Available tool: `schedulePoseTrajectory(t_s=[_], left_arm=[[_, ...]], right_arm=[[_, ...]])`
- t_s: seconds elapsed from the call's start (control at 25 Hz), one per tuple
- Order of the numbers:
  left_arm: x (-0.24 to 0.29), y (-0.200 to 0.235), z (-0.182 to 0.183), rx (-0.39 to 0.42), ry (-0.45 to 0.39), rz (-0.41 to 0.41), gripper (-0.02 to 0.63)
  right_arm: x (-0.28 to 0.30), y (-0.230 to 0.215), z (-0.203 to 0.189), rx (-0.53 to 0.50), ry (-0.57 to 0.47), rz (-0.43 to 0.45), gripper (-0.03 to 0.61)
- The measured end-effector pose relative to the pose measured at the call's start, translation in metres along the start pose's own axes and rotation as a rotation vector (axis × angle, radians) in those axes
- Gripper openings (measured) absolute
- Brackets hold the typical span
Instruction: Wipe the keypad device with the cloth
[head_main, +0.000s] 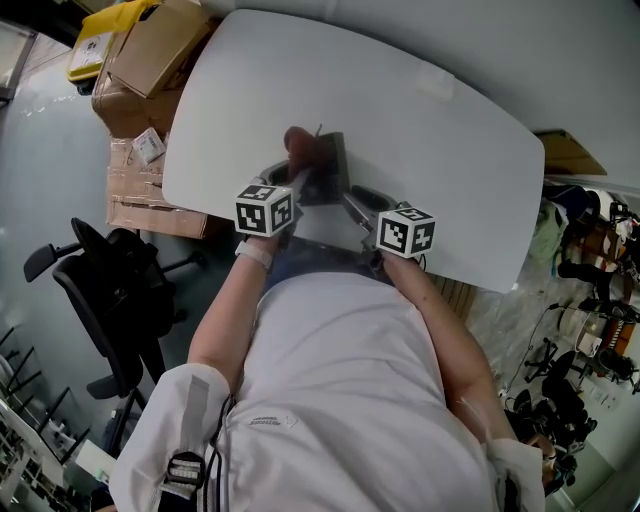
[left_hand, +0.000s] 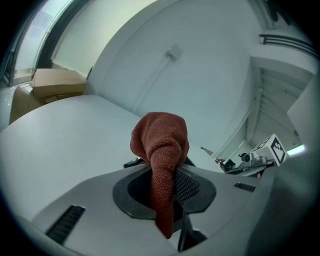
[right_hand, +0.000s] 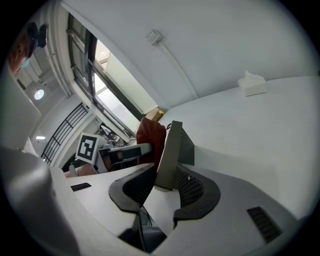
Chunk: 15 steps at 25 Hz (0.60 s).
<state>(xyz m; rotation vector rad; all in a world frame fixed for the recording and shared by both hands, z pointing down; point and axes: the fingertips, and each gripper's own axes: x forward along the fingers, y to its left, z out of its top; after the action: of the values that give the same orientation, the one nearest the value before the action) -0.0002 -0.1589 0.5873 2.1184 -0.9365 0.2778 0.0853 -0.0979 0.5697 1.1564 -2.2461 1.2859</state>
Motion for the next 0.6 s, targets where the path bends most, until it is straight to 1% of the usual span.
schedulePoseTrajectory(t_s=[0.12, 0.2, 0.28, 0.4, 0.6], left_arm=[[0.006, -0.031, 0.007, 0.051, -0.003, -0.075, 0.077], [0.01, -0.048, 0.011, 0.066, -0.012, -0.127, 0.077], [0.015, -0.059, 0.012, 0.074, -0.01, -0.16, 0.077], [0.022, -0.058, 0.003, 0.084, 0.022, -0.142, 0.078], [0.023, -0.045, -0.001, 0.054, 0.022, -0.118, 0.078]], right_arm=[[-0.003, 0.001, -0.005, 0.009, 0.009, 0.011, 0.112], [-0.003, 0.001, -0.008, 0.009, 0.016, 0.016, 0.112], [-0.002, 0.001, -0.009, 0.005, 0.021, 0.017, 0.112], [-0.002, 0.001, -0.01, 0.0, 0.024, 0.015, 0.112], [-0.002, 0.002, -0.009, -0.003, 0.026, 0.011, 0.112]])
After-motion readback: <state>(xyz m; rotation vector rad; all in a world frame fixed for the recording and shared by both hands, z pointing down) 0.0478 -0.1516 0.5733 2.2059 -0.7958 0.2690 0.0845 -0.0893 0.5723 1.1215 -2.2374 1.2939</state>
